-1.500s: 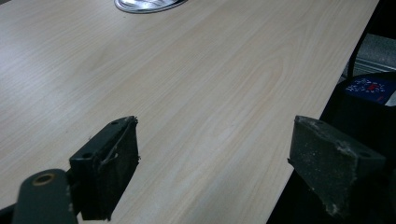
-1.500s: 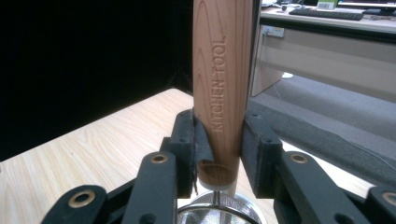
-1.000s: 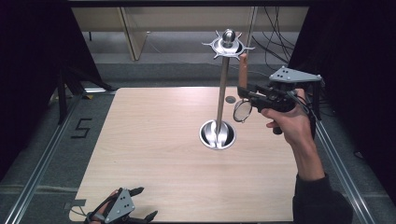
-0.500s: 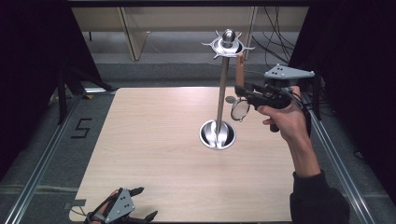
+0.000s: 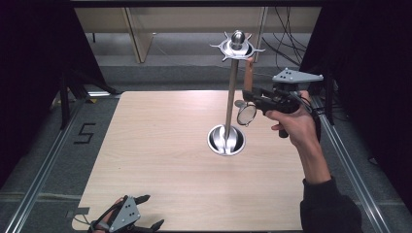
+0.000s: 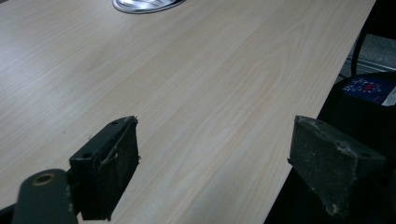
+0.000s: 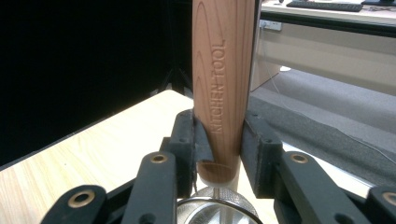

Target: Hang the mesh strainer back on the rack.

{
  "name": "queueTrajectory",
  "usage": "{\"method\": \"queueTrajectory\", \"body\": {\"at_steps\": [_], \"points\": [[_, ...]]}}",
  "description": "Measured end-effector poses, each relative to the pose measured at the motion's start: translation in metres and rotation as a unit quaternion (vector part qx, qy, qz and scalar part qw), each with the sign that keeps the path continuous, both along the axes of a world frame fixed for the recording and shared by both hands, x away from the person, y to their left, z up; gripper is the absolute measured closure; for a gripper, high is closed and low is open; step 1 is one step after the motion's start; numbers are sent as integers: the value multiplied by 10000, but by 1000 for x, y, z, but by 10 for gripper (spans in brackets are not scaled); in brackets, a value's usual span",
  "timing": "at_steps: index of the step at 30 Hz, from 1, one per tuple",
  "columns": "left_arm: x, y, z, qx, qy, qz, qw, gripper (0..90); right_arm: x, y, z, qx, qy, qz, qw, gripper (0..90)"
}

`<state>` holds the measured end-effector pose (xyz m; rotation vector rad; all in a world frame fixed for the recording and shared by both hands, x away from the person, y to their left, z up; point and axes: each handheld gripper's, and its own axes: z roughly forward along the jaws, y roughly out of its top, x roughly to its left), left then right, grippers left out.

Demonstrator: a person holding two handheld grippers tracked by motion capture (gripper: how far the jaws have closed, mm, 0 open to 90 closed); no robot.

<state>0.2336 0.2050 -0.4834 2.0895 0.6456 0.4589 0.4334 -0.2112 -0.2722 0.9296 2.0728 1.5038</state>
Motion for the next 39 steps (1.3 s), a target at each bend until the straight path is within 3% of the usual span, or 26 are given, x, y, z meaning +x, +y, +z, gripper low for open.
{"method": "queueTrajectory", "body": {"at_steps": [2,4,8,9,13,14,17,19,21,24,25,26,29,30,33,39], "points": [[0,0,0,-26,8,-8,10000,151,1,-1,-1,15,-88,-7,10000,680],[0,-1,0,17,-65,-49,10000,151,1,-1,-2,57,0,-53,10000,677],[-1,-2,-1,-105,-10,18,9999,151,1,-1,-3,76,-74,-27,9999,670],[-1,-1,0,-3,31,-24,10000,152,0,-1,-3,140,-3,-26,9999,665],[-1,-1,-1,-14,-4,-27,10000,151,-1,-2,-6,131,-115,9,9998,644],[0,-1,-1,-11,-14,-32,10000,151,-3,-2,-6,226,22,-8,9997,640],[-1,-2,-1,-77,0,0,10000,151,-4,-3,-7,270,-3,0,9996,631],[0,-1,-1,-16,-6,-25,10000,151,-6,-6,-8,279,-162,6,9995,610],[0,-2,-1,-38,-13,-7,10000,151,-9,-7,-9,358,-10,-15,9994,597],[0,-1,0,15,-82,-35,10000,151,-13,-9,-11,355,-15,-23,9994,580],[0,-1,-1,-30,-44,-3,10000,151,-13,-10,-11,308,-136,-66,9994,575],[0,-1,-1,-10,-8,-17,10000,151,-15,-10,-12,340,-26,-67,9994,569],[0,-2,-1,-19,-17,-5,10000,151,-16,-11,-13,309,-32,-100,9995,549],[-1,-3,-2,-106,-25,25,9999,151,-16,-12,-14,256,-171,-123,9995,535],[0,-1,-1,3,-42,19,10000,151,-19,-11,-17,242,-45,-119,9996,498],[0,-1,-1,-6,-46,-8,10000,151,-24,-10,-24,114,-250,-192,9994,416]]}}
